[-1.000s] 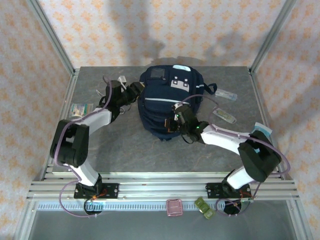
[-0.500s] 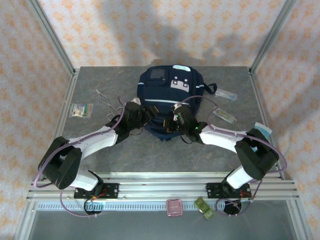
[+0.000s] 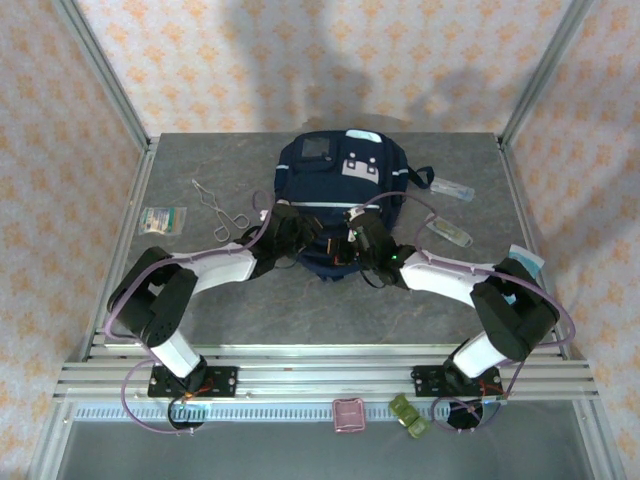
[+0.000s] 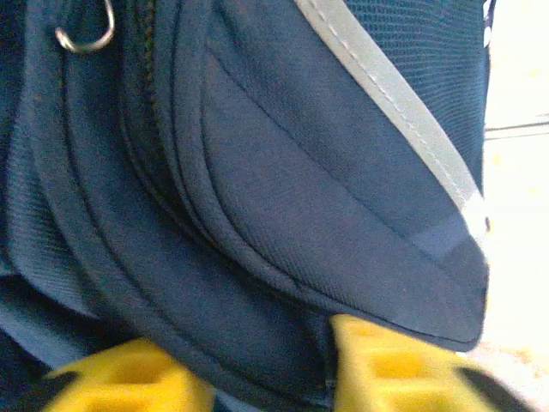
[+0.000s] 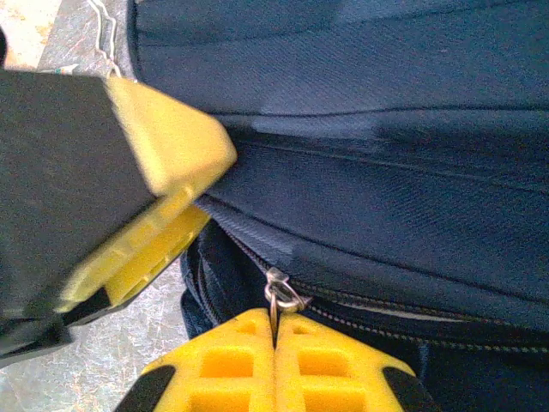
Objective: Pack books, pencil case, and school supplies into a backpack
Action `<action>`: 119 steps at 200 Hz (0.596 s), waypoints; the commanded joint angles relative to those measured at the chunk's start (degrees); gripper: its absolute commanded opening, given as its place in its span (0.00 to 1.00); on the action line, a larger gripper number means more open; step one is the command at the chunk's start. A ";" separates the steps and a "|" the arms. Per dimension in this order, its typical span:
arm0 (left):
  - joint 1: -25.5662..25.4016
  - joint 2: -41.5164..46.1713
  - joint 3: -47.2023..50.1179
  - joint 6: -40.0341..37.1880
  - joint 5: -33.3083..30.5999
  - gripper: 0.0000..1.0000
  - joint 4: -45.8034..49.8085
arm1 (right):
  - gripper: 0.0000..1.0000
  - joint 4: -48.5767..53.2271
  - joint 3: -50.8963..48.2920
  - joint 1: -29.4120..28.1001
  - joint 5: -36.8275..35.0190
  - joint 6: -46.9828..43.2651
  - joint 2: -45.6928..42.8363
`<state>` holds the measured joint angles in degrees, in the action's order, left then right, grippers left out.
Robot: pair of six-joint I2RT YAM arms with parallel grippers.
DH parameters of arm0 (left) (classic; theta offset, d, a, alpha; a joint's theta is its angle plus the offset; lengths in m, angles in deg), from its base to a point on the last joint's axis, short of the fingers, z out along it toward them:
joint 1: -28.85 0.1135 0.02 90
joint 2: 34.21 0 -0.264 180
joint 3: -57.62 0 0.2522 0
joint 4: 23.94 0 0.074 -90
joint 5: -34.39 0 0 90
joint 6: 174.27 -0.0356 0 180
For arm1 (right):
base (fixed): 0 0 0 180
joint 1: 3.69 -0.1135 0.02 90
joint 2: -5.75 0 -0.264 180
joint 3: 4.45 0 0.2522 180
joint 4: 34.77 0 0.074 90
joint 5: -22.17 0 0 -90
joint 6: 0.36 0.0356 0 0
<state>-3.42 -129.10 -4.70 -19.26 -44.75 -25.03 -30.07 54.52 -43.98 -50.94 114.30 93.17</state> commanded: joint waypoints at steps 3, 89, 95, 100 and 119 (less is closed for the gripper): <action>0.17 -3.20 -4.34 -0.60 -0.64 0.04 -5.36 | 0.00 -1.34 -0.08 -0.31 1.35 -0.47 -0.21; 4.21 2.01 -0.40 -2.03 3.11 0.00 -6.63 | 0.00 11.69 1.53 6.18 -8.99 -0.28 0.59; 4.76 2.53 0.05 -2.28 3.31 0.00 -6.34 | 0.00 12.88 1.16 7.33 -10.24 -0.36 0.17; 5.24 2.97 0.41 -2.62 3.50 0.00 -6.25 | 0.00 13.87 0.82 8.30 -11.42 -0.58 -0.18; 6.79 4.26 1.06 -3.97 4.56 0.00 -5.59 | 0.00 16.22 -0.82 12.20 -15.12 -1.27 -2.06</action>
<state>0.23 -128.59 -4.72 -19.72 -39.70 -28.15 -22.42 55.68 -36.97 -55.90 114.04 93.49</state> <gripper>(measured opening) 0.046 0.040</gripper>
